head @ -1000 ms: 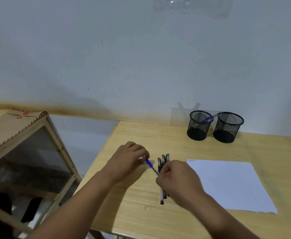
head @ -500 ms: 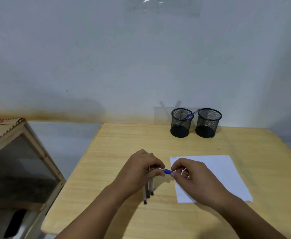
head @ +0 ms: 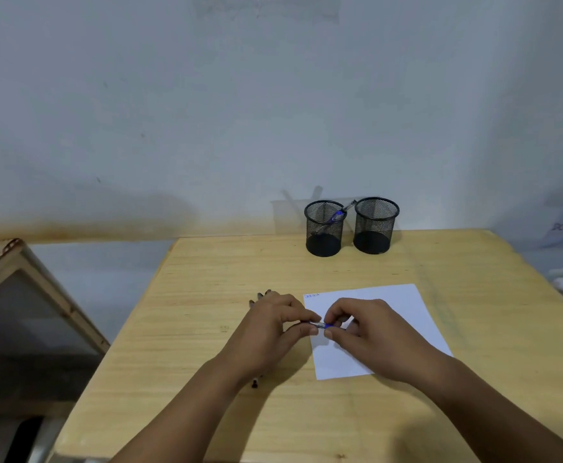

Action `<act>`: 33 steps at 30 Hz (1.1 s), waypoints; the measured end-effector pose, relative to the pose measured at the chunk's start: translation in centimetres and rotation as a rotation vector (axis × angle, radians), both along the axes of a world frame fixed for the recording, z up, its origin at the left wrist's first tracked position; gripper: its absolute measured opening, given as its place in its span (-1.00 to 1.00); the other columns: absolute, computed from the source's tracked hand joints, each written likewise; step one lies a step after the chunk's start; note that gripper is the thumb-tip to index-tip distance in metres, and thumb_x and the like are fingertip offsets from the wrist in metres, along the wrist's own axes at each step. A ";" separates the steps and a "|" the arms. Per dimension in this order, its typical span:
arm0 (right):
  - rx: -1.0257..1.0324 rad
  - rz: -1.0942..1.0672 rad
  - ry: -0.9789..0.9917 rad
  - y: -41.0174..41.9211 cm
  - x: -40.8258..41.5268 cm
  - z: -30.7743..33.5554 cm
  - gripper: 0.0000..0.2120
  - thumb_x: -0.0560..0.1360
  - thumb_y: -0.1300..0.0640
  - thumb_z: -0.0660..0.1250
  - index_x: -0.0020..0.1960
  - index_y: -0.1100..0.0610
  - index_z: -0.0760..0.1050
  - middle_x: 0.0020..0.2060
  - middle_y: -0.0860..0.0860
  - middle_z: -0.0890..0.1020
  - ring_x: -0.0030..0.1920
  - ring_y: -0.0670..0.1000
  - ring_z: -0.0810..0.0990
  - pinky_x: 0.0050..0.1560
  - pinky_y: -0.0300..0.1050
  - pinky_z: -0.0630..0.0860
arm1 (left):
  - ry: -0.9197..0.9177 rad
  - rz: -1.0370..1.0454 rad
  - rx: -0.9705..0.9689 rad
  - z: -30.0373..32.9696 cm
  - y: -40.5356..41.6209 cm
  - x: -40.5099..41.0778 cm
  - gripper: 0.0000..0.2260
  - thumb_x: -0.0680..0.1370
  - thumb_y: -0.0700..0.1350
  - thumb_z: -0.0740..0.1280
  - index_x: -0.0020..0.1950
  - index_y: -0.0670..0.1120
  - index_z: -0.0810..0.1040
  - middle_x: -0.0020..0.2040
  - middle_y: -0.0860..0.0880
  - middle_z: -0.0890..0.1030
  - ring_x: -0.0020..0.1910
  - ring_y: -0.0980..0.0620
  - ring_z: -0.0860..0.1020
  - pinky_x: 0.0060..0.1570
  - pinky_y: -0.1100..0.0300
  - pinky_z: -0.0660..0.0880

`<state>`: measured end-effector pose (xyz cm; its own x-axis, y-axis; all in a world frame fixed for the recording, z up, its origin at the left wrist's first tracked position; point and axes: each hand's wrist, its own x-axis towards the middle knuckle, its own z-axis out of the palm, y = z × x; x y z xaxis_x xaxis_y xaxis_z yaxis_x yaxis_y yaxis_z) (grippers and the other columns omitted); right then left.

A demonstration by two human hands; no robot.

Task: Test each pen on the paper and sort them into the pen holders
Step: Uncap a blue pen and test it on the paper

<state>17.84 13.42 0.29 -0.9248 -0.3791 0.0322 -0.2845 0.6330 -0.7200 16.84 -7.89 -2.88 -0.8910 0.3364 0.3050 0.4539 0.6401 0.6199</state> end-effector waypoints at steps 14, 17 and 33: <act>-0.131 -0.160 -0.006 0.9 -0.2 -1.6 -0.91 0.43 -0.10 0.43 -0.19 -0.11 0.63 -0.27 -0.20 0.67 -0.26 -0.17 0.59 -0.22 -0.09 0.57 | -0.092 -0.019 0.049 1.1 1.9 -0.1 -0.89 0.53 -0.05 0.45 0.02 0.11 0.72 -0.13 0.10 0.65 -0.08 0.23 0.50 -0.07 0.50 0.29; -0.166 -0.187 -0.022 1.4 -0.1 -2.1 -0.89 0.44 -0.07 0.44 -0.23 -0.08 0.63 -0.28 -0.16 0.67 -0.34 -0.16 0.54 -0.27 -0.09 0.50 | -0.154 0.023 0.119 1.1 1.3 -0.4 -0.89 0.51 -0.07 0.47 0.00 0.11 0.73 -0.13 0.13 0.65 -0.17 0.12 0.55 -0.12 0.37 0.42; -0.588 -0.358 -0.316 2.2 0.6 -4.1 -0.73 0.53 0.27 0.38 0.17 0.00 0.60 -0.13 0.15 0.66 -0.22 0.09 0.71 -0.07 0.02 0.69 | -0.137 0.589 -0.296 -1.4 0.1 -2.3 -0.82 0.53 0.12 0.29 -0.05 0.13 0.67 -0.31 0.18 0.63 -0.20 0.09 0.58 0.05 0.04 0.47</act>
